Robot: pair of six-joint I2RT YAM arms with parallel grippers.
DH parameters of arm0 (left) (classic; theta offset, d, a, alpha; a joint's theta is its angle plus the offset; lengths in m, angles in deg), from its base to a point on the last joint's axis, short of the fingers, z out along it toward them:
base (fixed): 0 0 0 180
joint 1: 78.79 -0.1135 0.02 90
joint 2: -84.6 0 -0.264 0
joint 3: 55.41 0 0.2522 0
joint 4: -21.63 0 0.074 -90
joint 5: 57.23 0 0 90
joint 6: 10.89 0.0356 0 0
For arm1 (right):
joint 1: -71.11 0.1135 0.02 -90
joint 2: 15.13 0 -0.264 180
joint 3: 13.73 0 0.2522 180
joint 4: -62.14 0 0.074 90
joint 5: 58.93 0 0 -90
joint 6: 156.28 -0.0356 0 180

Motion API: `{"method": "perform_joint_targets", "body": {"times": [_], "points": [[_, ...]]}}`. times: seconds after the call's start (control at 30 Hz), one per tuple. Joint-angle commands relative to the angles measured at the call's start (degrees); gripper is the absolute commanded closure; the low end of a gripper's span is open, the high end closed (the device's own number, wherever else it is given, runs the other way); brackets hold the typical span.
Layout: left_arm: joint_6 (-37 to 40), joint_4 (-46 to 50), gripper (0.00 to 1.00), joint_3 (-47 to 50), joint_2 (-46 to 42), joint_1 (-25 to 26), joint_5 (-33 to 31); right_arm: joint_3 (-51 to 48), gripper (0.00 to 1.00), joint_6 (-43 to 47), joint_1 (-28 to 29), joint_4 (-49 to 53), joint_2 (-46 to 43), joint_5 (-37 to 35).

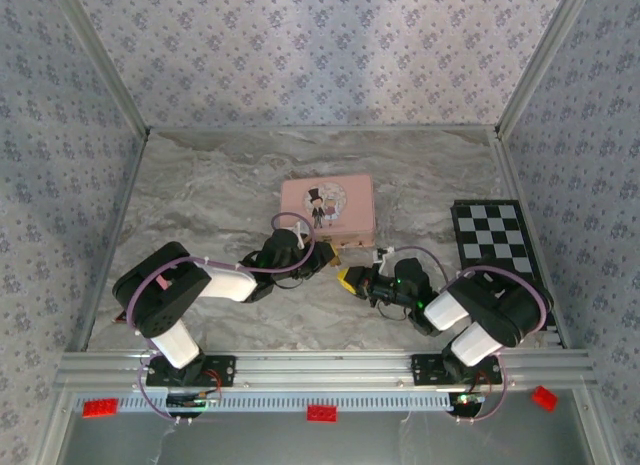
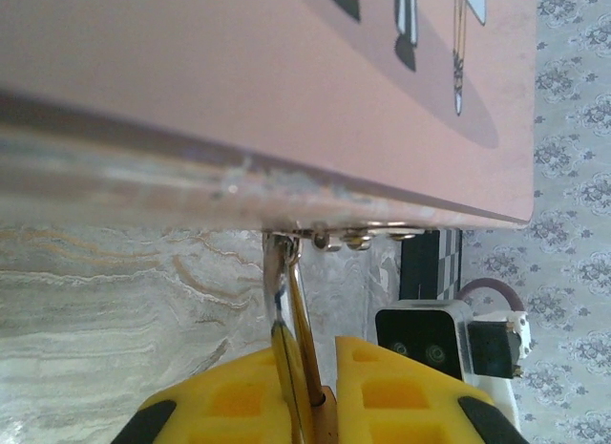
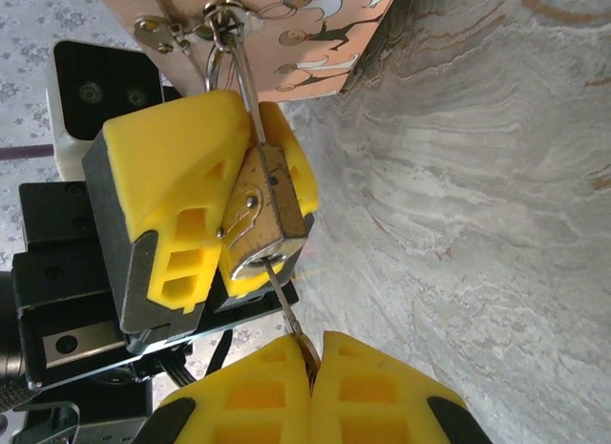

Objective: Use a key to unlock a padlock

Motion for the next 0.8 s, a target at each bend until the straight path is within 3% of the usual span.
{"method": "perform_joint_targets", "body": {"times": [0.0, 0.77], "points": [[-5.85, -5.52, 0.98, 0.59, 0.95, -0.33, 3.20, 1.43, 1.00, -1.14, 0.22, -4.17, 1.76, -0.29], [-5.59, -6.74, 0.98, 0.57, 0.80, 0.33, 2.79, 1.45, 1.00, -4.33, -1.39, -7.18, 3.03, -0.60]]}}
